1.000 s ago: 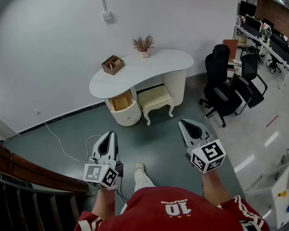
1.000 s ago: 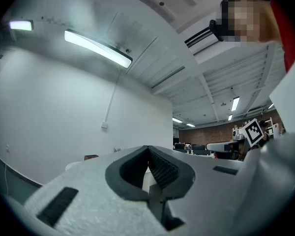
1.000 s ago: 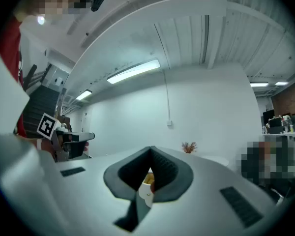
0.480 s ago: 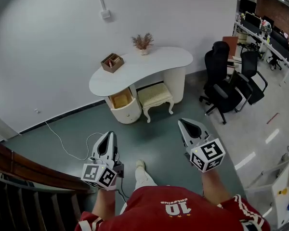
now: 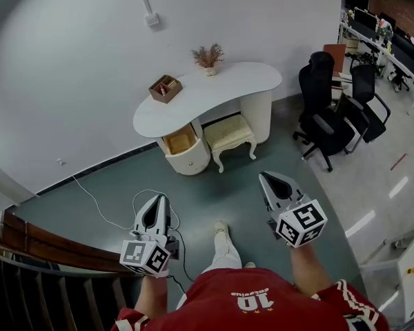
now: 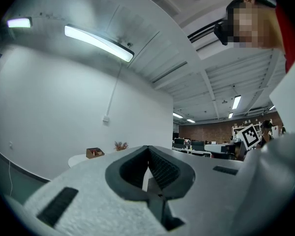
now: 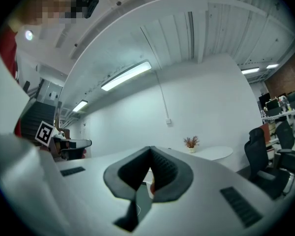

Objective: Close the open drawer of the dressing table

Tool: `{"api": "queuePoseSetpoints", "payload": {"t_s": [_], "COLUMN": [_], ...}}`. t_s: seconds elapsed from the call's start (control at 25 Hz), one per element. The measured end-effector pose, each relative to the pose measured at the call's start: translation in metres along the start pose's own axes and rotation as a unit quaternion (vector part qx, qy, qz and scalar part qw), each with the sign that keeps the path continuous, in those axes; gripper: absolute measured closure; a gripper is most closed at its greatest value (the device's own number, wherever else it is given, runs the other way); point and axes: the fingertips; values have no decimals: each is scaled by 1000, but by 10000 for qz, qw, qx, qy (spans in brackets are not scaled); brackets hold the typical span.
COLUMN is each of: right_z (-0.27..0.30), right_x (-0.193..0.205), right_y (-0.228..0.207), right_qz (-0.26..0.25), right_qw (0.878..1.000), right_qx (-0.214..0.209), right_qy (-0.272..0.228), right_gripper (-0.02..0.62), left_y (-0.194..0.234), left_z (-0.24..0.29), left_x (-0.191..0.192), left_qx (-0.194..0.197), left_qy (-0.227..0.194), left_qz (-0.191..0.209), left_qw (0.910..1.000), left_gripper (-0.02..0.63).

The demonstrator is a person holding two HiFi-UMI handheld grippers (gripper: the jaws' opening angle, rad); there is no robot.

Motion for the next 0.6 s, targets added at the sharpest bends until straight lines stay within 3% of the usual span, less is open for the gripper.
{"api": "queuePoseSetpoints", "payload": {"t_s": [0.24,0.6], "right_z": [5,43], "right_x": [10,9], "right_y": [0,-1], "right_qz": [-11,-135], "right_qw": [9999,9997], "right_qx": [88,122], "right_qy": [110,175], "right_gripper": [591,591], "left_y": [1,27], "left_z": [18,36], "left_x": [12,21], "left_qx": [220,133], "left_qy": [45,198], "left_qz": [-54,737], "left_qw": [9997,9970], "left_gripper": [606,607]}}
Point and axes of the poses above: the fingertips, and each gripper's own axes: z forward along the fingers, y to its left, x out of its underside, and after that the axes turned 7 degrees about y, right-handed
